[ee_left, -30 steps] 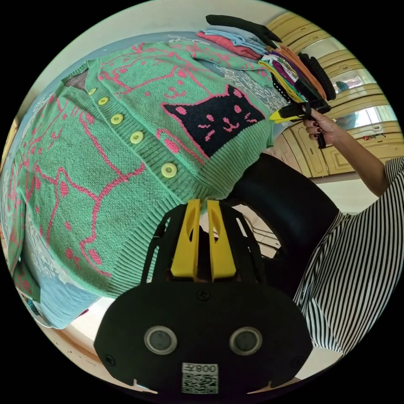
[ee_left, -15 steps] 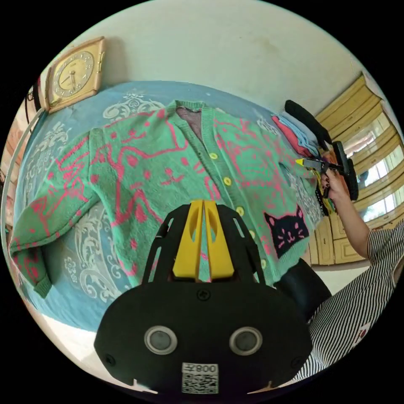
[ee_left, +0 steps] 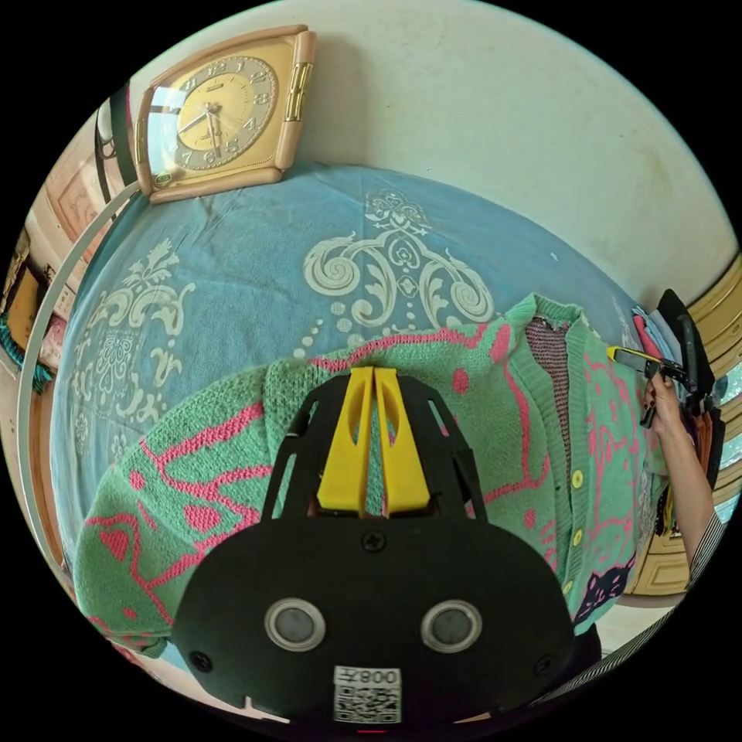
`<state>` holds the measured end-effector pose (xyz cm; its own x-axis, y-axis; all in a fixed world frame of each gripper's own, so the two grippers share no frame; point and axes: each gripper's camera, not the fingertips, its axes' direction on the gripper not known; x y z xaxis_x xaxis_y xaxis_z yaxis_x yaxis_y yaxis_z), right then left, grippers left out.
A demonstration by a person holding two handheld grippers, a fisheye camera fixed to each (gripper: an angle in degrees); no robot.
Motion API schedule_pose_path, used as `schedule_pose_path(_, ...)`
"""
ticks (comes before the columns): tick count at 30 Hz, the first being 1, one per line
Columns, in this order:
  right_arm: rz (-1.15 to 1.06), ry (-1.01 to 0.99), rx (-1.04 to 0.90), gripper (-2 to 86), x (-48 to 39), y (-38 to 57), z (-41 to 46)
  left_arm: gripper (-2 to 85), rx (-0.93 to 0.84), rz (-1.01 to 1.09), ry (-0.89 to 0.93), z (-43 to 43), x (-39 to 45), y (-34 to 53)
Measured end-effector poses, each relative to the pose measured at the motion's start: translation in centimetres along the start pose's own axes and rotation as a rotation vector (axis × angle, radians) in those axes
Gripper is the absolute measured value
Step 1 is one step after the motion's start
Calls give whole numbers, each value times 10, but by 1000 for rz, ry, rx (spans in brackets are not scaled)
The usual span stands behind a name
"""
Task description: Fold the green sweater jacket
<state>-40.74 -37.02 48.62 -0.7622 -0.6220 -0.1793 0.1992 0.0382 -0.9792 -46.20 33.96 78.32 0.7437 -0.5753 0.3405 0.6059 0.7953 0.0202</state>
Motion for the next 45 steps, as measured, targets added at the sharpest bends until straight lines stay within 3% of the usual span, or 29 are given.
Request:
schedule_pose_path(3, 1, -26, 22, 0, 6, 9, -4, 2, 29, 30, -3, -9, 15, 0)
schedule_pose_path(8, -62, -52, 89, 0, -2, 56, -41, 2, 161, 167, 187, -39, 78, 14)
schedule_pose_path(13, -113, -59, 127, 1, -15, 144, -84, 2, 29, 398, 439, -14, 171, 25)
schedule_pose_path(16, -119, -48, 72, 1, -17, 195, -83, 2, -115, 503, 336, 21, 225, 26)
schedule_pose_path(18, -89, 57, -28, 2, -6, 207, -57, 2, -66, 481, 331, 23, 235, 22)
schedule_pose_path(25, 103, -143, 125, 6, 59, 275, -109, 5, -76, 547, 375, -12, 293, 23)
schedule_pose_path(32, 686, -259, 414, 49, 195, 492, -183, 32, -158, 693, 538, -10, 404, 40)
schedule_pose_path(35, 846, -270, 522, 82, 232, 541, -205, 56, -150, 797, 585, -7, 475, 35)
schedule_pose_path(41, 1025, -323, 602, 62, 286, 551, -205, 47, -132, 1006, 406, 12, 610, 23)
schedule_pose_path(45, 1004, -484, 742, 31, 295, 537, -217, 37, -72, 954, 458, -2, 628, 12)
